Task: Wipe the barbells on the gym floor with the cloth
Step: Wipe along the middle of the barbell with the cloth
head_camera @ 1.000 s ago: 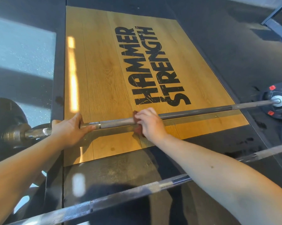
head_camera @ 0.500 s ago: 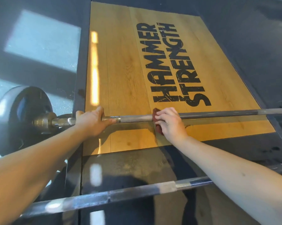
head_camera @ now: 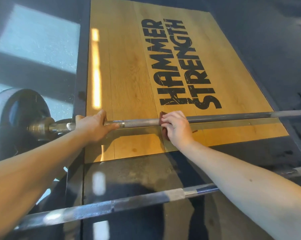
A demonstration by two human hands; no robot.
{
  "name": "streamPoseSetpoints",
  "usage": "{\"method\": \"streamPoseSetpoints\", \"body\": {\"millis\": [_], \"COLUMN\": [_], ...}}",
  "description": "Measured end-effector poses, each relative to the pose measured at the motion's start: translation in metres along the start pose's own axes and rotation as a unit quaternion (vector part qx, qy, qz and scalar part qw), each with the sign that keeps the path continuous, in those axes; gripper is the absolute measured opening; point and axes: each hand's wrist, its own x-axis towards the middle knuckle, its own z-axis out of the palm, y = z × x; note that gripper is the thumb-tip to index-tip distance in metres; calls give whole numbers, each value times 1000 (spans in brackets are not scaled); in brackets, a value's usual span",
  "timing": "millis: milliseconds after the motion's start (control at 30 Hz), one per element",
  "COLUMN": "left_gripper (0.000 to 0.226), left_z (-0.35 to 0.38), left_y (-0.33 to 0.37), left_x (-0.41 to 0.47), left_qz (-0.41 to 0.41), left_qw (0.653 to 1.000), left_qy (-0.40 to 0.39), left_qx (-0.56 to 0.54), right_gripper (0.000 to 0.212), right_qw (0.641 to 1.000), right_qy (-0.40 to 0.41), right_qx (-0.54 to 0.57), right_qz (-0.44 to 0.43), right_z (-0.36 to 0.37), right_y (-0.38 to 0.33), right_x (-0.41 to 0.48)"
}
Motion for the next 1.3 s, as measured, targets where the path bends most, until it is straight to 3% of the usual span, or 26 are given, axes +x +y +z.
{"method": "streamPoseSetpoints", "body": {"millis": [67, 167, 267, 400, 500, 667, 767, 833, 967, 1100, 1200, 1300], "left_gripper": [82, 86, 85, 77, 62, 59, 61, 69, 108, 89, 79, 72], "left_z": [2, 5, 3, 2, -1, -17, -13, -12, -11, -10, -13, -13], "left_y": [-2, -5, -4, 1, 3, -6, -6, -6, -9, -3, 0, -3], "left_x": [0, 1, -1, -1, 1, 17, 21, 19, 19, 11, 12, 14], "left_qz": [-1, -6, -8, 4, 0, -18, -9, -10, -20, -28, -23, -19], "left_qw": [1000, 1000, 1000, 1000, 998, 988, 989, 991, 988, 993, 994, 994], "left_qy": [0, 6, -14, 3, -22, -141, -132, -128, -136, -107, -102, -101], "left_qx": [-4, -14, -26, 20, 62, -60, -63, -41, -65, -30, -29, -22], "right_gripper": [8, 8, 10, 12, 12, 16, 28, 24, 23, 32, 33, 29], "right_qw": [999, 993, 990, 999, 999, 998, 998, 996, 996, 992, 999, 995], "right_qy": [4, -61, -75, -45, -32, -22, -8, 24, -26, -78, -45, -18], "right_qx": [33, 84, 79, 6, 19, 23, -15, -25, 80, 74, -16, -36], "right_qz": [-1, -59, -88, -14, 34, 48, 67, 76, 10, -73, -2, 93], "right_z": [34, 68, 44, -18, -16, -19, -6, 16, 76, 50, -13, -23], "right_y": [-37, -85, -55, 16, 17, 13, 12, -4, -86, -62, 12, 21], "right_x": [2, 11, 14, 5, 6, 5, -8, -8, 1, 0, -9, -13]}}
